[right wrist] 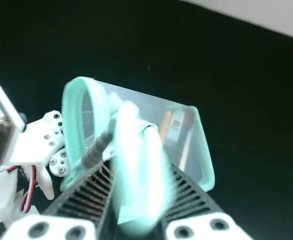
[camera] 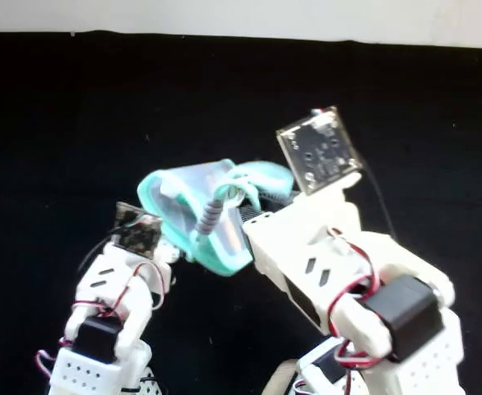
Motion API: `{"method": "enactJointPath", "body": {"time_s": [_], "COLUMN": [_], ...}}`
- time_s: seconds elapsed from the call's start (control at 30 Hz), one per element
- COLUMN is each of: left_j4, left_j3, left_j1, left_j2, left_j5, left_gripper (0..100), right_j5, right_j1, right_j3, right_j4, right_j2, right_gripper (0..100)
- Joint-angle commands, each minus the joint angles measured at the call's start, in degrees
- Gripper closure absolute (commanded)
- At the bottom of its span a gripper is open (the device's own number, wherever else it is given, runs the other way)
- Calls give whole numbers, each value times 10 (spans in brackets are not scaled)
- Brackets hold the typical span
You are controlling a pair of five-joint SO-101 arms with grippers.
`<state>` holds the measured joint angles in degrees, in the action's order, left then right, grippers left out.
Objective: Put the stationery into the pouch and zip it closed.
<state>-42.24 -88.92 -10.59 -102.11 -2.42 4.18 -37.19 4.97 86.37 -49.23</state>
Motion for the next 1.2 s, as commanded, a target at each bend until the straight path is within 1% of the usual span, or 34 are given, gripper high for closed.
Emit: {"method": "enactJointPath", "body": {"time_s": [0.0, 0.07, 0.37, 0.67, 0.77, 0.9, 1.07, 1.17], "left_j4": [-2, -2, -1, -2, -1, 1, -2, -2], "left_j3": [51, 58, 73, 112, 111, 113, 120, 130], "left_j1": [18, 27, 22, 22, 15, -18, -28, -28], "left_j2": [-1, -1, 0, 0, 0, 0, 0, -2], "left_j5": [1, 0, 0, 1, 2, 3, 3, 3], "left_gripper": [992, 992, 992, 992, 992, 992, 992, 992], "right_j5": [-3, -3, -2, -2, -2, -1, 2, 38], "right_j1": [5, 5, 6, 8, 31, 56, 63, 63], "right_j3": [-47, -55, -57, -59, -89, -159, -210, -226], "right_j4": [3, 3, -12, -87, -96, -96, -93, -95], "right_j2": [-5, -5, -6, -5, 0, 1, 13, 50], "right_gripper": [992, 992, 992, 992, 992, 992, 992, 992]}}
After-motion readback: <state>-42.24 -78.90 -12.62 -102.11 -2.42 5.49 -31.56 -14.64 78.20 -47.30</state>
